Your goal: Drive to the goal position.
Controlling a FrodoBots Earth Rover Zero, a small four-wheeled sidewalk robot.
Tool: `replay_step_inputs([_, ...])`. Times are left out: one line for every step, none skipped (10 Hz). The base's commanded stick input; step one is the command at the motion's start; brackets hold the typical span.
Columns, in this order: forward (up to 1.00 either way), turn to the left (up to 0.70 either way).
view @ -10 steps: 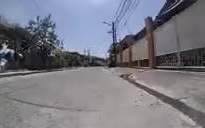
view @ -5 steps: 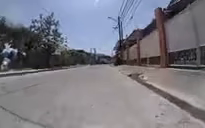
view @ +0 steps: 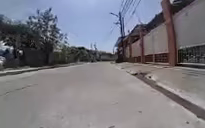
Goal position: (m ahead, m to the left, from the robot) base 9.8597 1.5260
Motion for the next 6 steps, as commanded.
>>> replay_step_inputs([1.0,0.01])
replay_step_inputs([1.0,0.01])
replay_step_inputs([1.0,0.01])
replay_step_inputs([1.0,0.01])
replay_step_inputs([1.0,0.01])
replay_step_inputs([1.0,0.01])
